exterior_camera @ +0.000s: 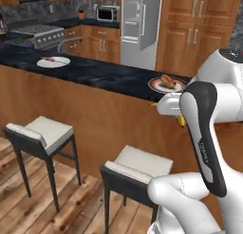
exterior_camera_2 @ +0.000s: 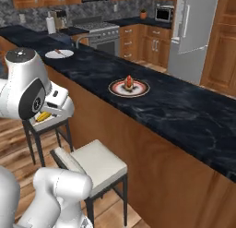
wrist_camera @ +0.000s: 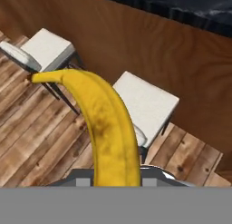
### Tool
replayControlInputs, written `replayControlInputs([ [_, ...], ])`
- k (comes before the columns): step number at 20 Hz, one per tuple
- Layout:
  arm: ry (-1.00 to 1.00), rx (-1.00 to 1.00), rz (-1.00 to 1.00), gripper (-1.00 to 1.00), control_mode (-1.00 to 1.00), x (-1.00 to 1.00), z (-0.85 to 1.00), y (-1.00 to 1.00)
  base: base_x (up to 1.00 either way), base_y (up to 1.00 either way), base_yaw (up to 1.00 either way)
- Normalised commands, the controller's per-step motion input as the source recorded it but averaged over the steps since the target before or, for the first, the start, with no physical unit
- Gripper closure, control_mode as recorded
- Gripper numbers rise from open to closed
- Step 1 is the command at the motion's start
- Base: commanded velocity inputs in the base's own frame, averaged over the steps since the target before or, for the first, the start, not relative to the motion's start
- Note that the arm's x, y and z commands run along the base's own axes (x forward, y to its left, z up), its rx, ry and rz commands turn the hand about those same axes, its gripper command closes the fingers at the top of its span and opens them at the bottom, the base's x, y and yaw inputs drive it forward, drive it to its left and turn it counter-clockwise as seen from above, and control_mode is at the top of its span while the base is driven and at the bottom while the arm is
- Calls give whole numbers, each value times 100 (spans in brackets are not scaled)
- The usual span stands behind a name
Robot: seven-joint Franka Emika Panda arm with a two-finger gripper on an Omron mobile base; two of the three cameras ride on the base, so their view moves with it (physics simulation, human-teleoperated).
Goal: Pick up the banana and tangerine from the fridge and place one fruit on each plate on the dining counter.
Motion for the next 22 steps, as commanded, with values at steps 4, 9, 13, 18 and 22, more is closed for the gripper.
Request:
replayControlInputs([
  [4,0,0,0,100,100,0,0,0,24,71,-67],
  [9,0,0,0,100,100,0,0,0,32,75,-65],
  [13,0,0,0,100,100,0,0,0,13,100,-31],
  [18,0,0,0,100,100,0,0,0,1,82,-15],
  [22,0,0,0,100,100,0,0,0,12,60,-15],
])
